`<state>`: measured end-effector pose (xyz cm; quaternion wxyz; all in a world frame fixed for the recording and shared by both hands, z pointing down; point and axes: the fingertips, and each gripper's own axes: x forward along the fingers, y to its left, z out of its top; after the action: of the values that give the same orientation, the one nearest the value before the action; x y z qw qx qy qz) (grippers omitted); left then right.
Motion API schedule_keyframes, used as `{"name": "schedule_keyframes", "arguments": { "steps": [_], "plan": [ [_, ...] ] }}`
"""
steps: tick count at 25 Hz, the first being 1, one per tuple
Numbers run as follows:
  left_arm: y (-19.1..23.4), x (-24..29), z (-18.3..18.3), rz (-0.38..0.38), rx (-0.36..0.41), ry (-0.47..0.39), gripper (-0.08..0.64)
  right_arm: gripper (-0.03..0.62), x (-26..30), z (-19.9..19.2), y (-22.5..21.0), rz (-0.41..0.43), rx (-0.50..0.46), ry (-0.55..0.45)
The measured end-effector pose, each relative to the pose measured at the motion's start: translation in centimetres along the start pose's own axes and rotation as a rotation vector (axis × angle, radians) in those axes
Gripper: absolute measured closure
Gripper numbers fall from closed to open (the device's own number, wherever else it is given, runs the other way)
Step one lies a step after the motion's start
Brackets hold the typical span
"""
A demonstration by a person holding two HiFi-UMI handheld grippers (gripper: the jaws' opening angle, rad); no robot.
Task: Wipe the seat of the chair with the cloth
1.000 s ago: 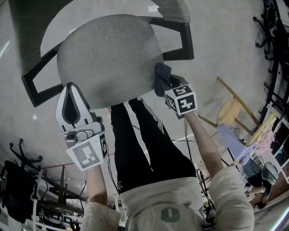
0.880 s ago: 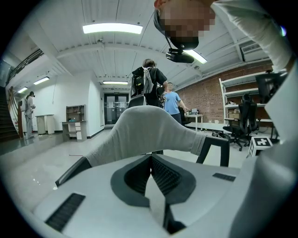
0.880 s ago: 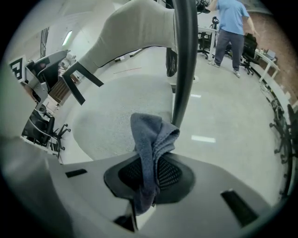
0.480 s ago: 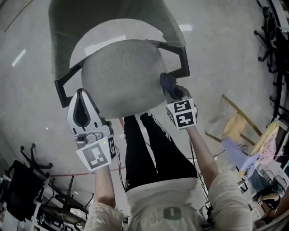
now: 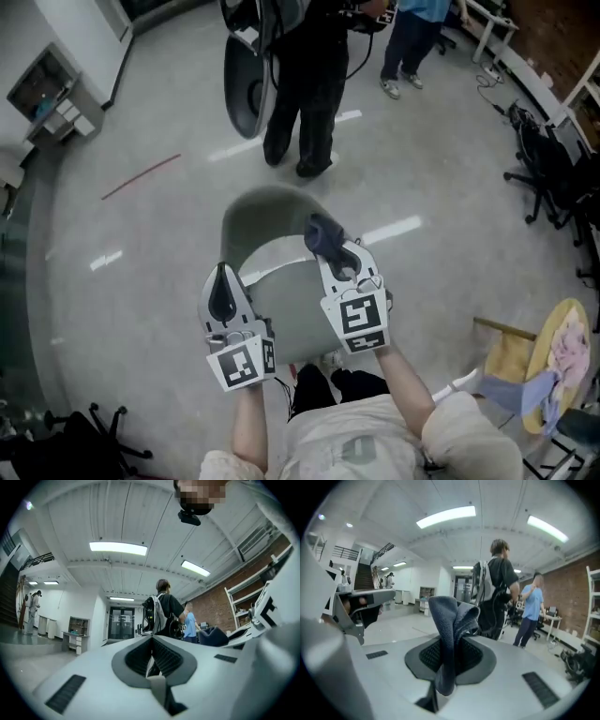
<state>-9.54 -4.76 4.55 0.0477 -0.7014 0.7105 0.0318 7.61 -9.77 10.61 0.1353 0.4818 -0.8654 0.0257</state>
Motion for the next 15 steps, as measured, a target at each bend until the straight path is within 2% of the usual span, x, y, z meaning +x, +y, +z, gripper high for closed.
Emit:
{"name": "schedule_keyframes", "arguments": {
  "steps": [3,7,10,15],
  "plan": [
    [-1.7,-0.9,4.7,-0.012,-0.021,-0.073,0.545,0.543,-3.6,5.1,-0.3,-0.020,-0.043,-0.113],
    [-1.6,-2.0,8.2,-0.033,-0.021,-0.127,0.545,0.543,-5.7,8.9,1.1,-0.020,-0.050,-0.198],
    [-1.7,-3.0,9.1,-0.037,-0.033,-0.126,0.545,0.543,-6.7,9.7,2.3,0.008,-0.042,-0.217],
    [-2.9,-4.1,9.7,-0.057,-0.010,-0.126,0.545,0.543,-7.7,9.4,2.9,0.025,-0.041,-0.218]
  ]
}}
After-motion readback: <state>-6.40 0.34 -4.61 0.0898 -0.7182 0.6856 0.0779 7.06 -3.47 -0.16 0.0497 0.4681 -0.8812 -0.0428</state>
